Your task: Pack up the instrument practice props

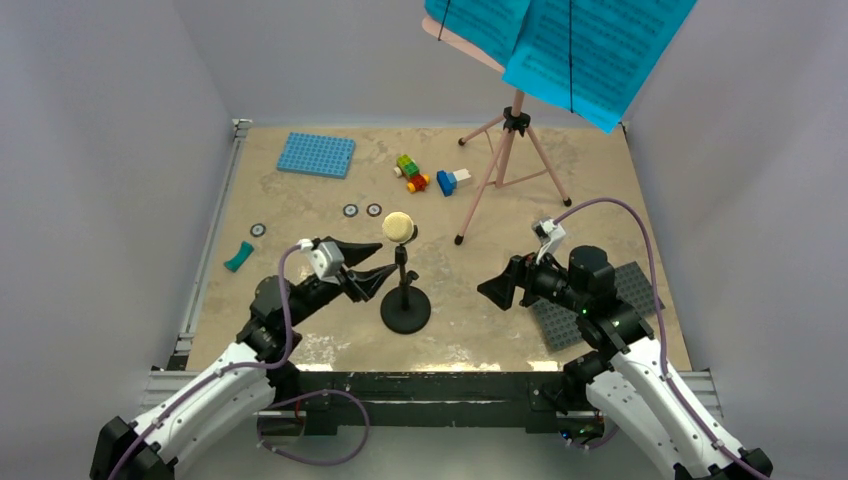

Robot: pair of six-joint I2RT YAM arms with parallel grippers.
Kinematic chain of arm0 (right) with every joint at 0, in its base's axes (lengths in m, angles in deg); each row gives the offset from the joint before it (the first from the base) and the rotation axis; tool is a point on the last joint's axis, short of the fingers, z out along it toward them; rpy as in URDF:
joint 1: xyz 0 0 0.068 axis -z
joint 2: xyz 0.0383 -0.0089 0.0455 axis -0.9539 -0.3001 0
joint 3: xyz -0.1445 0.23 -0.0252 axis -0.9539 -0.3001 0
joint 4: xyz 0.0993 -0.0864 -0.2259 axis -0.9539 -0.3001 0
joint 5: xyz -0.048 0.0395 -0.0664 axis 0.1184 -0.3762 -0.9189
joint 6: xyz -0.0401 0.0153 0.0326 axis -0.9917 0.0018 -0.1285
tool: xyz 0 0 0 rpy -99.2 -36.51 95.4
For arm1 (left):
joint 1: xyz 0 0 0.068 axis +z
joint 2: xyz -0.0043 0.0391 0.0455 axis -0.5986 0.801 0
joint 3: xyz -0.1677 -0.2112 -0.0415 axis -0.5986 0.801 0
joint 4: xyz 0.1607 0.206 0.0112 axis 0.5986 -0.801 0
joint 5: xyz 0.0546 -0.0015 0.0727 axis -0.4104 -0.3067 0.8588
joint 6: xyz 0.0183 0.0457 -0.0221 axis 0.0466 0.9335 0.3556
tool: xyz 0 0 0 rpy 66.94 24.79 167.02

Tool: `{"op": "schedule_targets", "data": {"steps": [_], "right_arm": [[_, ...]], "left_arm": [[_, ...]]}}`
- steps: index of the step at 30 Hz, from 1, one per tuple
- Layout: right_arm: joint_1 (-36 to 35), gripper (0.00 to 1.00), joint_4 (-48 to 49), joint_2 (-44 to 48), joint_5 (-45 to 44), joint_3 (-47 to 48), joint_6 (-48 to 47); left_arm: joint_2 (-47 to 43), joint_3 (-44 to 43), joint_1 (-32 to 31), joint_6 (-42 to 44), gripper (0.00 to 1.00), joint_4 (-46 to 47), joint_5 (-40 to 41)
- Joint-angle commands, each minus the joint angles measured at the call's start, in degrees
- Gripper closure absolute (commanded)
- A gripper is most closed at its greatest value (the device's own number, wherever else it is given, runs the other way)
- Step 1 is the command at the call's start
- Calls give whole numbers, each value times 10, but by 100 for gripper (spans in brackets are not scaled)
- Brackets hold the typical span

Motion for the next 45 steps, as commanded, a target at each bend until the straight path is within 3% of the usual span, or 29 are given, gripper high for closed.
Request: {"op": "schedule_targets", "data": {"steps": [1, 10, 13, 16, 20, 24, 29, 32, 39, 45], "right_arm": [[-2, 14, -5, 10, -2, 17, -14], [-2, 14, -1, 2, -4, 10, -7], [-2, 14, 0, 2, -4, 8, -4], [-2, 14, 0, 3, -10, 4, -2], [-2, 14, 4, -5, -12, 5, 1], [-2, 14, 2, -9, -14, 6, 2], [-2, 14, -3, -12, -21, 9, -5], [-2, 14, 1, -20, -20, 9, -5], [-2, 14, 2, -31, -25, 13, -2], [-2, 14, 4, -35, -23, 18, 3]], "left_arm": [[-71, -15, -4, -18, 37, -132, 89], [-156, -77, -51, -174, 21, -390, 271], [-156, -82, -119, -213, 3, -417, 373], [-124, -92, -193, -214, 0, -425, 461], [-74, -74, -265, -176, 0, -334, 479], [-81, -29, -293, -152, 0, -211, 511], [-67, -31, -311, -125, 0, -187, 553], [-45, -26, -326, -97, 0, -127, 567], [83, -68, -385, -1, 0, -29, 644], [172, -68, -421, 135, 12, 145, 723]]}}
